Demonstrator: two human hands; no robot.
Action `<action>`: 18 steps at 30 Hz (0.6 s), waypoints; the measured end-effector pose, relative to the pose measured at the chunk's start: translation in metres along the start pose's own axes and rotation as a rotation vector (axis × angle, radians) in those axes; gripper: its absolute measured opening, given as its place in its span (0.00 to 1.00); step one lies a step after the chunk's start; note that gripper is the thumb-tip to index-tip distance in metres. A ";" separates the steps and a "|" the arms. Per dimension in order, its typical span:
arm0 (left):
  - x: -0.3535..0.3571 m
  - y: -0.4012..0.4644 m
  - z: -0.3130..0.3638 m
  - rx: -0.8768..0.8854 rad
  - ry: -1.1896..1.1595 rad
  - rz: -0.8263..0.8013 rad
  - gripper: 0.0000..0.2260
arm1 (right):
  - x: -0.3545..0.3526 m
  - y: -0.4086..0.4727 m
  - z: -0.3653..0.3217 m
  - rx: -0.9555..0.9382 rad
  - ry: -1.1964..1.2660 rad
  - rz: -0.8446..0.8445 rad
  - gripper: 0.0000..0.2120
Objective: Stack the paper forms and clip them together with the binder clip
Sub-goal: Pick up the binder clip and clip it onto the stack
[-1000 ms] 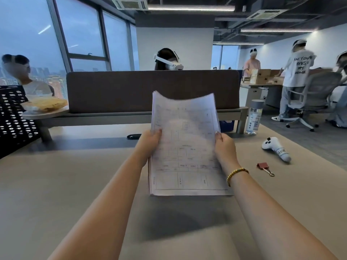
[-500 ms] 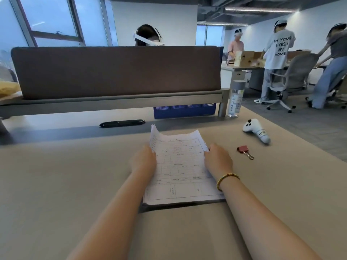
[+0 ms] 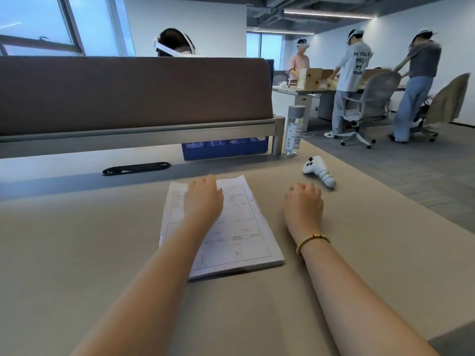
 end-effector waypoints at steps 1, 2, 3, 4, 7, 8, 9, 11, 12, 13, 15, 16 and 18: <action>0.013 0.000 0.014 0.000 -0.106 -0.050 0.16 | 0.001 0.002 0.010 0.024 -0.053 -0.014 0.12; 0.026 -0.001 0.025 -0.005 -0.198 -0.098 0.15 | 0.002 0.003 0.020 0.056 -0.083 -0.034 0.13; 0.038 -0.002 0.035 -0.006 -0.252 -0.133 0.14 | 0.003 0.004 0.030 0.090 -0.095 -0.056 0.14; 0.048 -0.004 0.042 -0.001 -0.262 -0.154 0.14 | 0.005 0.005 0.038 0.117 -0.096 -0.074 0.15; 0.063 -0.009 0.051 0.054 -0.195 -0.137 0.14 | 0.007 0.007 0.058 0.177 -0.081 -0.107 0.17; 0.064 -0.011 0.051 0.077 -0.168 -0.112 0.14 | 0.008 0.008 0.062 0.187 -0.076 -0.112 0.18; 0.065 -0.012 0.050 0.093 -0.157 -0.090 0.14 | 0.010 0.009 0.064 0.194 -0.073 -0.114 0.18; 0.064 -0.012 0.049 0.099 -0.176 -0.064 0.14 | 0.012 0.012 0.066 0.204 -0.062 -0.114 0.18; 0.065 -0.011 0.048 0.095 -0.187 -0.060 0.14 | 0.012 0.014 0.065 0.206 -0.054 -0.114 0.18; 0.065 -0.011 0.048 0.093 -0.195 -0.058 0.14 | 0.013 0.015 0.065 0.207 -0.044 -0.116 0.18; 0.065 -0.011 0.049 0.095 -0.195 -0.053 0.14 | 0.016 0.017 0.064 0.203 -0.035 -0.126 0.17; 0.065 -0.011 0.049 0.094 -0.191 -0.049 0.14 | 0.017 0.018 0.063 0.198 -0.037 -0.134 0.17; 0.065 -0.010 0.049 0.091 -0.195 -0.044 0.14 | 0.019 0.019 0.062 0.189 -0.039 -0.146 0.18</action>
Point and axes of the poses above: each hand's wrist, its own y-axis towards the middle knuckle, its own x-axis out of the palm, z = x × y, the point moved 10 cm from there along y, towards the middle knuckle
